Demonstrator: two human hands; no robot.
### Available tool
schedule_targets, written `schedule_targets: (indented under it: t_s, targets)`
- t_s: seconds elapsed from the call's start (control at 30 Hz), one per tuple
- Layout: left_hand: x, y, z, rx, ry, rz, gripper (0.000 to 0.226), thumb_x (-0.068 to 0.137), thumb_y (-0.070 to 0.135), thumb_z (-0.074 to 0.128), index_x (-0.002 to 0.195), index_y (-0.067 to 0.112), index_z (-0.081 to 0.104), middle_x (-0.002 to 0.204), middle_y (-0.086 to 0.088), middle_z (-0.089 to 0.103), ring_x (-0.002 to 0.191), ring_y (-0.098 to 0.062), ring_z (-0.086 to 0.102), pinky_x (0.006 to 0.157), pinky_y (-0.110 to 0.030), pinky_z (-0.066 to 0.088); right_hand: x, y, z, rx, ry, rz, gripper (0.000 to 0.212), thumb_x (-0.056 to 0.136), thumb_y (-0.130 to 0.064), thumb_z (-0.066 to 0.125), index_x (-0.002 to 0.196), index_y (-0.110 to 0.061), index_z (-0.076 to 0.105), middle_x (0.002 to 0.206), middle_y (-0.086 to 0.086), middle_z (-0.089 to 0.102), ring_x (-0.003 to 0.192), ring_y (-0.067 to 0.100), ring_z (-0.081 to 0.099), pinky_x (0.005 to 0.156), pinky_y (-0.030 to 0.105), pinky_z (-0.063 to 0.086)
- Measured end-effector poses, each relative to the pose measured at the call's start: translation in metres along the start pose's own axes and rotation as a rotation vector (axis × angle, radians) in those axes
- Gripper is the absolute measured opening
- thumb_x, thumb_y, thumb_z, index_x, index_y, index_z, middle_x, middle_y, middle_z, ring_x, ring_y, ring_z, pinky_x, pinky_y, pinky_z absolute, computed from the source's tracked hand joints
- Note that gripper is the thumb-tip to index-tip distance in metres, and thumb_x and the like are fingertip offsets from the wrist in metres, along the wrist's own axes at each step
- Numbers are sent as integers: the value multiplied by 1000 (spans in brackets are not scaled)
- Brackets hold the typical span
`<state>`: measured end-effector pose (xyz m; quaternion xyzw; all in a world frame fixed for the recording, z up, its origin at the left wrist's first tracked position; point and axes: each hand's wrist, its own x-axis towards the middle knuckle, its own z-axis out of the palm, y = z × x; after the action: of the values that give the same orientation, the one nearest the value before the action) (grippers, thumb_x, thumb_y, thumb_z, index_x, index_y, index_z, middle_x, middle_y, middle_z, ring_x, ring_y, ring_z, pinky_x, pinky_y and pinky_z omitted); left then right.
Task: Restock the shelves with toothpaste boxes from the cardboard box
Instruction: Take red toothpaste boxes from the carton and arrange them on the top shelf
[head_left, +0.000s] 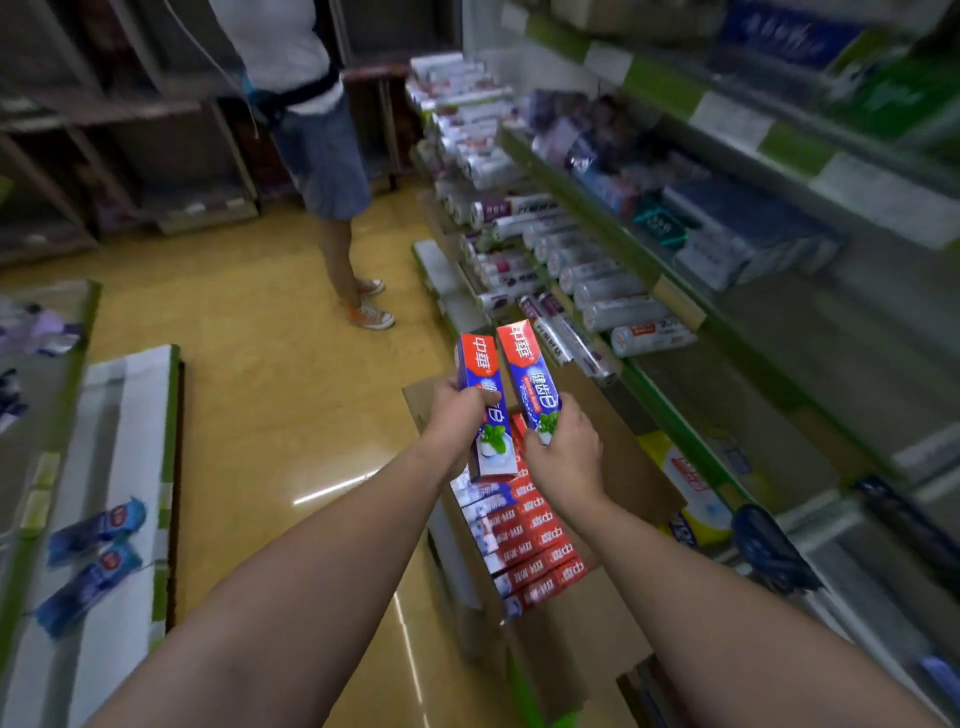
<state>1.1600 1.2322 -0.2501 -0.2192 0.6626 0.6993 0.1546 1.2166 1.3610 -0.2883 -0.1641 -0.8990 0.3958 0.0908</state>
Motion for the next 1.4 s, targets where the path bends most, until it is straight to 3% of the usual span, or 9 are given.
schedule_targets:
  t_s: [0.17, 0.37, 0.43, 0.53, 0.6, 0.83, 1.0, 1.13, 1.4]
  targets:
    - [-41, 36, 1, -42, -70, 92, 33, 80, 8, 73, 102, 17, 51, 102, -15, 73, 85, -30, 74, 79, -51, 62, -22, -37, -41, 9, 144, -73, 52, 85, -24, 66, 132, -13, 46, 119, 8, 61, 106, 26, 60, 85, 37, 51]
    - [-90, 74, 10, -86, -161, 191, 33, 87, 6, 70, 110, 14, 49, 97, -12, 71, 65, -17, 70, 46, -24, 51, -40, -74, -87, 71, 295, -122, 49, 81, -23, 61, 127, -16, 50, 114, 6, 63, 101, 25, 61, 85, 43, 52]
    - [-108, 90, 14, -72, -186, 228, 35, 86, 7, 71, 113, 14, 49, 99, -11, 71, 68, -19, 71, 50, -27, 53, -42, -82, -107, 43, 326, -158, 53, 84, -21, 64, 133, -13, 48, 118, 9, 62, 105, 28, 60, 87, 40, 51]
    - [-135, 117, 26, -98, -215, 305, 37, 80, 4, 71, 106, 17, 49, 105, -15, 69, 86, -30, 72, 76, -48, 62, -43, -94, -145, 5, 378, -229, 59, 86, -19, 66, 139, -8, 44, 123, 13, 60, 109, 31, 58, 86, 35, 45]
    - [-156, 133, 37, -91, -225, 363, 36, 79, 4, 71, 103, 19, 49, 107, -15, 68, 92, -33, 71, 84, -52, 59, -46, -102, -172, 11, 441, -276, 57, 86, -21, 66, 138, -9, 45, 121, 12, 60, 107, 30, 58, 82, 33, 44]
    - [-245, 172, 88, -146, -297, 507, 42, 81, 2, 70, 115, 12, 49, 107, -16, 68, 88, -30, 70, 73, -39, 58, -77, -122, -278, -2, 640, -409, 63, 90, -22, 66, 143, -2, 40, 124, 18, 59, 107, 33, 57, 85, 35, 43]
    - [-315, 187, 126, -176, -379, 577, 48, 73, 11, 75, 113, 15, 49, 108, -17, 69, 93, -33, 72, 83, -51, 60, -115, -123, -355, -50, 742, -486, 63, 90, -19, 67, 142, 1, 40, 124, 19, 58, 109, 31, 56, 85, 32, 41]
    - [-373, 198, 155, -195, -454, 636, 43, 81, 7, 73, 115, 15, 47, 106, -13, 68, 88, -28, 72, 74, -43, 61, -147, -119, -418, -93, 824, -524, 57, 89, -19, 68, 138, 0, 44, 118, 17, 60, 104, 30, 58, 81, 28, 40]
    - [-469, 215, 203, -226, -565, 744, 39, 81, 9, 77, 110, 15, 51, 105, -12, 72, 81, -25, 73, 66, -36, 58, -205, -100, -535, -218, 982, -562, 55, 90, -22, 66, 136, 0, 43, 120, 16, 59, 103, 29, 58, 83, 40, 52]
